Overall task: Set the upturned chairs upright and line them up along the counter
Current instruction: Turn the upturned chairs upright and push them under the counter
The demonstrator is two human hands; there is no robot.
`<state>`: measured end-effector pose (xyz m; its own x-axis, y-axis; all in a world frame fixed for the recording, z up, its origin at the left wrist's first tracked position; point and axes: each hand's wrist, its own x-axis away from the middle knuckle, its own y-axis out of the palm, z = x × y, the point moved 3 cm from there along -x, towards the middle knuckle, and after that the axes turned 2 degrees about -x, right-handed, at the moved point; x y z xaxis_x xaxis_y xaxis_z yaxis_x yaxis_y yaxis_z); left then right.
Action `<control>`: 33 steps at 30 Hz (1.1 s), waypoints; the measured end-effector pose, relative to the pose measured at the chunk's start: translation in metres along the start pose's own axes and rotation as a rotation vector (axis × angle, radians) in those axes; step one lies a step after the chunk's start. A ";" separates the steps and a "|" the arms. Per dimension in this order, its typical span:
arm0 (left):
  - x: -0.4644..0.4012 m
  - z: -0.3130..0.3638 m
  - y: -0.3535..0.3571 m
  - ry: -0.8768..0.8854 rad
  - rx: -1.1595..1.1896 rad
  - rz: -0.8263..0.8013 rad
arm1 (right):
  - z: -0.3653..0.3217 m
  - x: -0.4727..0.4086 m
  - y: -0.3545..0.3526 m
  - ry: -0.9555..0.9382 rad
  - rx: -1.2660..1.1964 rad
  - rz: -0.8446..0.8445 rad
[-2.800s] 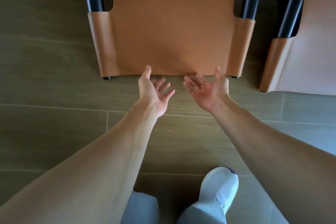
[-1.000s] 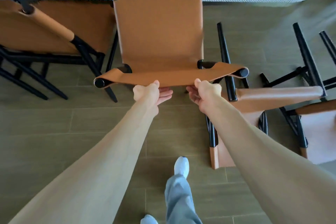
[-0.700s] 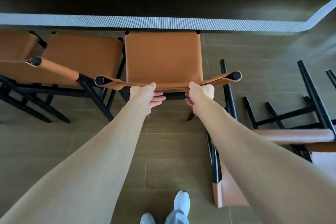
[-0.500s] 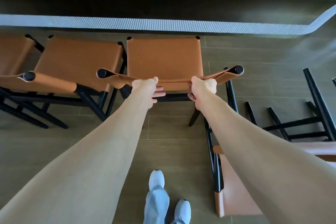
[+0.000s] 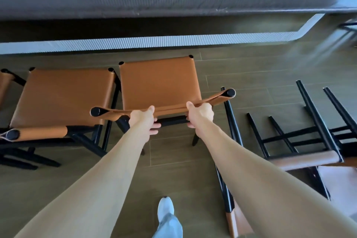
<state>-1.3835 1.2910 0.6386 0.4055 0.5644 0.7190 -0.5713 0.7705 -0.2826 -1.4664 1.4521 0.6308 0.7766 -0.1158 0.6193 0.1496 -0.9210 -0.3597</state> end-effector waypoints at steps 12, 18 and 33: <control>0.227 -0.036 0.207 0.385 -0.376 -0.577 | 0.087 0.088 -0.303 -0.098 -0.256 0.053; 0.363 -0.092 0.338 0.564 -0.384 -0.652 | 0.192 0.126 -0.476 -0.197 -0.397 0.185; 0.549 -0.170 0.459 0.395 -0.228 -0.798 | 0.327 0.187 -0.728 -0.074 -0.525 0.351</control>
<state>-1.3020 2.0048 0.7961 0.8575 -0.1316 0.4973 0.1198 0.9912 0.0557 -1.2296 2.2231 0.7801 0.7683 -0.4348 0.4698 -0.4265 -0.8950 -0.1308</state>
